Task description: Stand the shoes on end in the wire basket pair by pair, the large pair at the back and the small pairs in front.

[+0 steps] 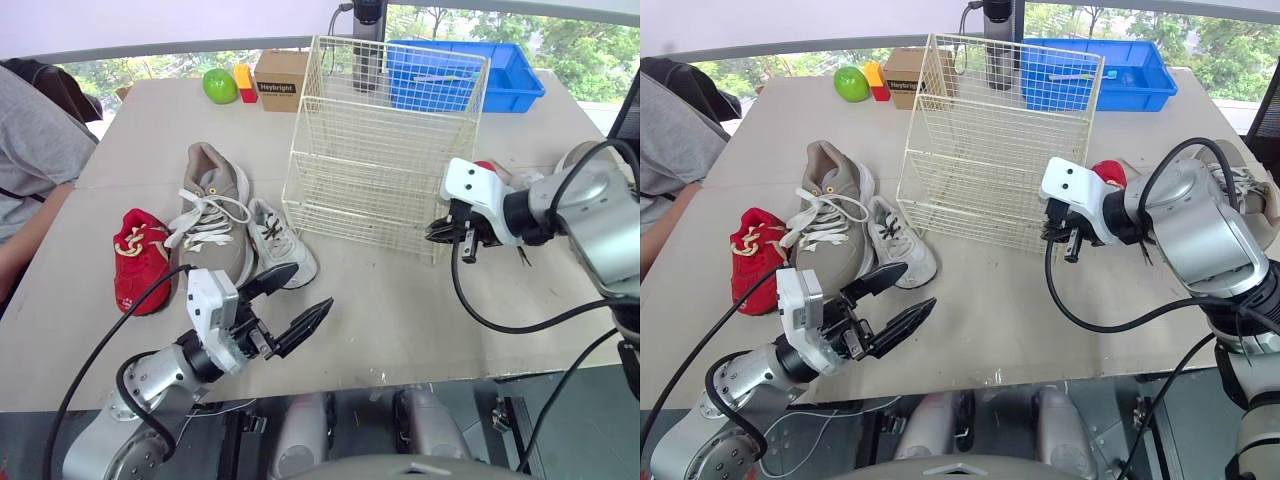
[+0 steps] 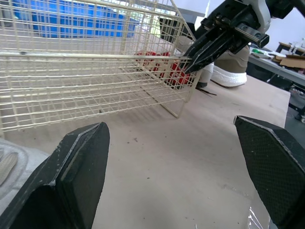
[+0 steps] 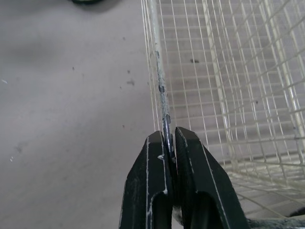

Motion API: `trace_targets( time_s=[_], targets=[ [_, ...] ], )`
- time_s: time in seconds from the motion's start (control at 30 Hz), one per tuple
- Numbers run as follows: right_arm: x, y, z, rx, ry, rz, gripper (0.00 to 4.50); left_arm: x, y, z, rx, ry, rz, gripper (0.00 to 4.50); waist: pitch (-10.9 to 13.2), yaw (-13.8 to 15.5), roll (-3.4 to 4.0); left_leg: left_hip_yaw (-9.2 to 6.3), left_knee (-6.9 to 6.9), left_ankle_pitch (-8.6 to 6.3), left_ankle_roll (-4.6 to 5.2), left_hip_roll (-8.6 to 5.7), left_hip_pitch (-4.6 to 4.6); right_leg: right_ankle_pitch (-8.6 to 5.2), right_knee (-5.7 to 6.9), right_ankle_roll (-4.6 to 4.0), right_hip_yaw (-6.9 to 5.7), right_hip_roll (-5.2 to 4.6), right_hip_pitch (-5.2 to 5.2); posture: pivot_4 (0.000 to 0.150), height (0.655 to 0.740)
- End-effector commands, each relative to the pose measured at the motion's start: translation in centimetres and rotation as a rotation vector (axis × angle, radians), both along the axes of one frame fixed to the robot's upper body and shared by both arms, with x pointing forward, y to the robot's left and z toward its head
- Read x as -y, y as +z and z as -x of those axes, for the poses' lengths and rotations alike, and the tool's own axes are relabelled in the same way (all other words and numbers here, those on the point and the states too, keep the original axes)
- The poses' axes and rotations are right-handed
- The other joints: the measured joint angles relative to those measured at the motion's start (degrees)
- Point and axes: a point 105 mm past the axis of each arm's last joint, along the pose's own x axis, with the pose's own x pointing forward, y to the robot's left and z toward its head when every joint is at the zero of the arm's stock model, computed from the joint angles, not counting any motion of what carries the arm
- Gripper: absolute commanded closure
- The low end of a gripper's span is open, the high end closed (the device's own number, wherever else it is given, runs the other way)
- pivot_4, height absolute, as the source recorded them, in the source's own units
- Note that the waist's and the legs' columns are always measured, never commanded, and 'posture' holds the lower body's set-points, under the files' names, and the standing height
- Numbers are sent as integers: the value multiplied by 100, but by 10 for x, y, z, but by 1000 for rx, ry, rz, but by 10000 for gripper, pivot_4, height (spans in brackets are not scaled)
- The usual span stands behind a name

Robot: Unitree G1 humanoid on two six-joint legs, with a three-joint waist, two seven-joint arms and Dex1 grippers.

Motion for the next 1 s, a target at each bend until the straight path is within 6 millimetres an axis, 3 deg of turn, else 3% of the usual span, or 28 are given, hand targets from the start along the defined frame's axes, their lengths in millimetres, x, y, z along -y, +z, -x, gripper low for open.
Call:
trace_targets(
  time_s=[0.03, 0.17, 0.23, 0.27, 0.3, 0.4, 0.53, 0.6, 0.67, 0.8, 1.0],
  targets=[
    [4, 27, 0, 109, 12, -84, 37335, 4, 11, 2, 58, -39, 1, 0, 0, -1, 0, -1, 0, 0, 0, 0, 0, 0, 0, 0, 1, 2, 0, 1500, 7400],
    [7, 37, 8, 132, 30, -144, 18729, 6, 14, -2, 61, -61, 6, 0, -2, 17, -5, 0, 0, 0, 0, 0, 0, 0, 0, 0, 1, 2, 2, 1500, 7400],
    [8, 51, 17, 158, 32, -247, 6386, 8, 16, -4, 64, -80, 11, 0, -2, 15, -5, 1, 0, 0, 0, 0, 0, 0, 0, 0, 0, 3, 5, 1500, 7400],
    [15, 63, 25, 177, 8, -336, 6386, 10, 18, -6, 63, -99, 18, 0, -2, 11, -5, -1, 0, 0, 0, 0, 0, 0, 0, 0, 0, 2, 5, 1500, 7400],
    [23, 73, 35, 193, -16, -424, 1347, 12, 19, -7, 61, -123, 25, 0, -1, 41, -7, -2, 0, 0, 0, 0, 2, 0, 0, 0, 1, 3, 5, 1500, 7400],
    [55, 99, 53, 308, -171, -637, 1347, 21, 23, -10, 46, -188, 50, 0, -1, 141, -7, -4, 3, 0, 0, 1, -5, 1, 1, 2, -14, 7, 8, 1500, 7400],
    [123, 107, 62, 538, -568, -687, 1347, 33, 28, -16, 40, -268, 79, 0, -13, 171, -26, -7, 5, 0, 0, -1, 1, 0, -4, 1, -20, 5, 24, 1500, 7400],
    [163, 94, 64, 529, -830, -675, 1347, 38, 32, -21, 38, -311, 97, 0, -14, 152, -24, -2, 9, 1, 0, -4, 1, 0, -3, 1, -15, 3, 23, 1500, 7400],
    [199, 73, 66, 545, -1067, -551, 570, 42, 35, -25, 40, -353, 103, 0, -17, 141, -20, 0, 10, 1, 1, -5, 5, 1, -1, 1, -11, 3, 24, 1500, 7400],
    [221, 41, 71, 544, -1235, -368, 570, 53, 40, -31, 45, -415, 119, 0, -32, 108, -11, 1, 8, 2, 1, -5, 7, 0, 0, 1, -4, 9, 23, 1500, 7400],
    [226, -5, 45, 478, -1349, -368, 570, 64, 39, -35, 56, -480, 129, 0, -35, 2, -12, -6, 7, 2, 2, -3, 12, -1, 2, 4, 6, 25, 24, 1500, 7400]
  ],
)
